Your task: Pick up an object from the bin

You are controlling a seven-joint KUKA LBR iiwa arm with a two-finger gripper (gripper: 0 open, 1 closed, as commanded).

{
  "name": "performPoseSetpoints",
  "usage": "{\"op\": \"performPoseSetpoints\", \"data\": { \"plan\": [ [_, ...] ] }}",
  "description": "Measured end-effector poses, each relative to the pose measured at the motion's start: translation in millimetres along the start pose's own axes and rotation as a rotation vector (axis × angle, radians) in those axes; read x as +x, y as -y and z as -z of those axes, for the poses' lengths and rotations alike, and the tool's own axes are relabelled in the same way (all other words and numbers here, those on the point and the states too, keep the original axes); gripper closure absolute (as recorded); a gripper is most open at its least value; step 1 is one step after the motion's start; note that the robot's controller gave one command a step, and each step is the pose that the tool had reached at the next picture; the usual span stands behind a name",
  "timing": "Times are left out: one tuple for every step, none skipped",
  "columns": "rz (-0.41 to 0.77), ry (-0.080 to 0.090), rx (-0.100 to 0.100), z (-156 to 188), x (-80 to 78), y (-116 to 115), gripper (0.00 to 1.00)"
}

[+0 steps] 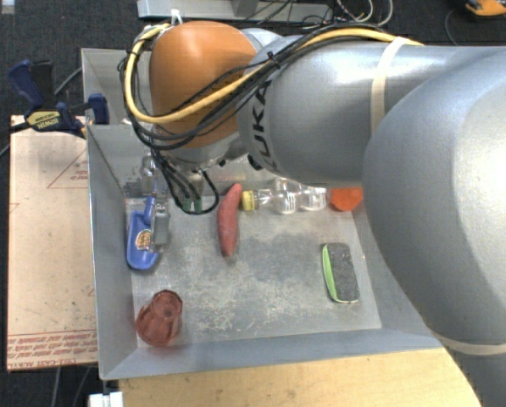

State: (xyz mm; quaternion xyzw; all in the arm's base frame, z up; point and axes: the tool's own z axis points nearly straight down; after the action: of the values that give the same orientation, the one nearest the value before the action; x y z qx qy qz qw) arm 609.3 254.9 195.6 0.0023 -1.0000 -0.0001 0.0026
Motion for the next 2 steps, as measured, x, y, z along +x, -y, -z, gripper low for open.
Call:
{"op": "performPoseSetpoints", "data": {
  "plan": [
    [-0.005, 0.006, -0.001, 5.2, -1.7, 1.9, 0.00],
    [0.527, 0.003, -0.001, -120.1, -29.2, 4.5, 0.00]
  ]
}}
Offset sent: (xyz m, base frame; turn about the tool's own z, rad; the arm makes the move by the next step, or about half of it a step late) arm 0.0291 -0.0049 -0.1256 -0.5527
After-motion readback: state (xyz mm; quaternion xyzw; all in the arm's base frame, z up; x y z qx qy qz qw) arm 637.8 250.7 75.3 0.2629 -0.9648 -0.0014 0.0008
